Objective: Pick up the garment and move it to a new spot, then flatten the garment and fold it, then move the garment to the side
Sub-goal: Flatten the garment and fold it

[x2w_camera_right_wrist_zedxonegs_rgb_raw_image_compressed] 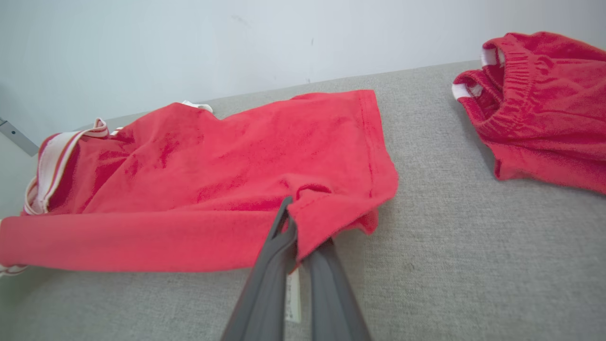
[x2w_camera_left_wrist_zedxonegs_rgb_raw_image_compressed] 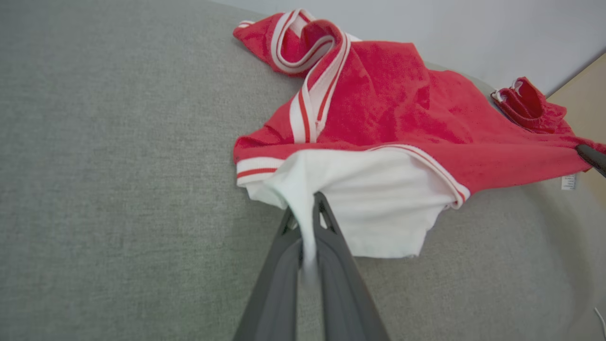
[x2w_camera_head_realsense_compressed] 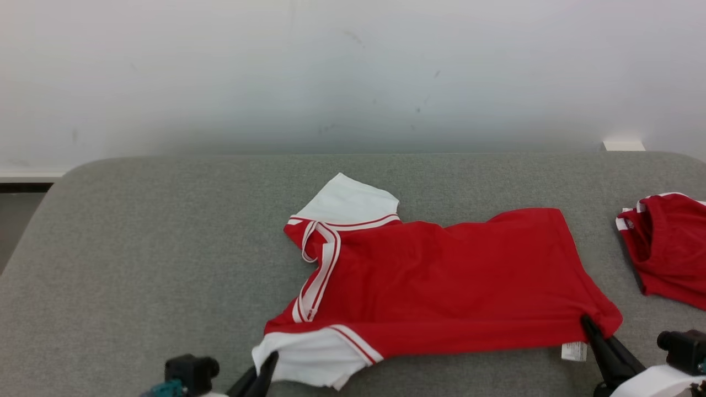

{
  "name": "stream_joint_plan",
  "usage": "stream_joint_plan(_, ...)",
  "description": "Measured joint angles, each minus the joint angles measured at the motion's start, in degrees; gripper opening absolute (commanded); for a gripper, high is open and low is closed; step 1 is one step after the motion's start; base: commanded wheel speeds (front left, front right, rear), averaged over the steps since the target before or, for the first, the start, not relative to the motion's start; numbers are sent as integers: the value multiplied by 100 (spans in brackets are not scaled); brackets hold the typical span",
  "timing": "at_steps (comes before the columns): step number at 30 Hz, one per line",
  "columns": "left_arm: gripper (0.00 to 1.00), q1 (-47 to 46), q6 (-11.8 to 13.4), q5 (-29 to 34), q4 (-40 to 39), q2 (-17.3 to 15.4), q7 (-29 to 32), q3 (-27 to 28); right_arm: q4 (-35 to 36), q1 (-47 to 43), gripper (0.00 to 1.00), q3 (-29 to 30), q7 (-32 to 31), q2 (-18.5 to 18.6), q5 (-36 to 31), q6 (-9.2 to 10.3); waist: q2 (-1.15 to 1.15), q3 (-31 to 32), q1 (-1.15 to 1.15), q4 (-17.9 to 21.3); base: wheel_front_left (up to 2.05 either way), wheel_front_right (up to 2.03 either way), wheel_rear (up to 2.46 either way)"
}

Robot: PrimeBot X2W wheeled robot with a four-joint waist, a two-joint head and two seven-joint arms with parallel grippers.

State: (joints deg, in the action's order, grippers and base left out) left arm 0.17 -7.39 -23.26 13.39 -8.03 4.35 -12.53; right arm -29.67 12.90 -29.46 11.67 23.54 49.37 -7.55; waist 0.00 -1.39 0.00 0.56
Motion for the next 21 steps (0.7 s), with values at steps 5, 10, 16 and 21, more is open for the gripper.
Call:
stream_joint_plan(5, 0, -659, -1, 10, -256, -121, -151, -89, 527, 441, 0, -29, -133, 186, 289, 0, 0, -107, 0, 2, 0, 0, 0)
stream_joint_plan(10, 0, -1948, -13, 30, -151, -349, -168, -323, 637, 1320, 0, -110, -438, 207, 577, 0, 0, -369, 0, -23, 0, 0, 0)
stream_joint_plan(16, 0, -3946, -14, -235, 855, -513, -283, -691, 432, 2735, 0, -212, -865, 254, 1047, 0, 0, -897, 0, -85, 0, 0, 0)
stream_joint_plan(21, 0, -5717, -14, -491, 1801, -688, -432, -953, 9, 4224, 0, -335, -1065, 192, 1217, 0, 0, -1458, 0, -92, 0, 0, 0)
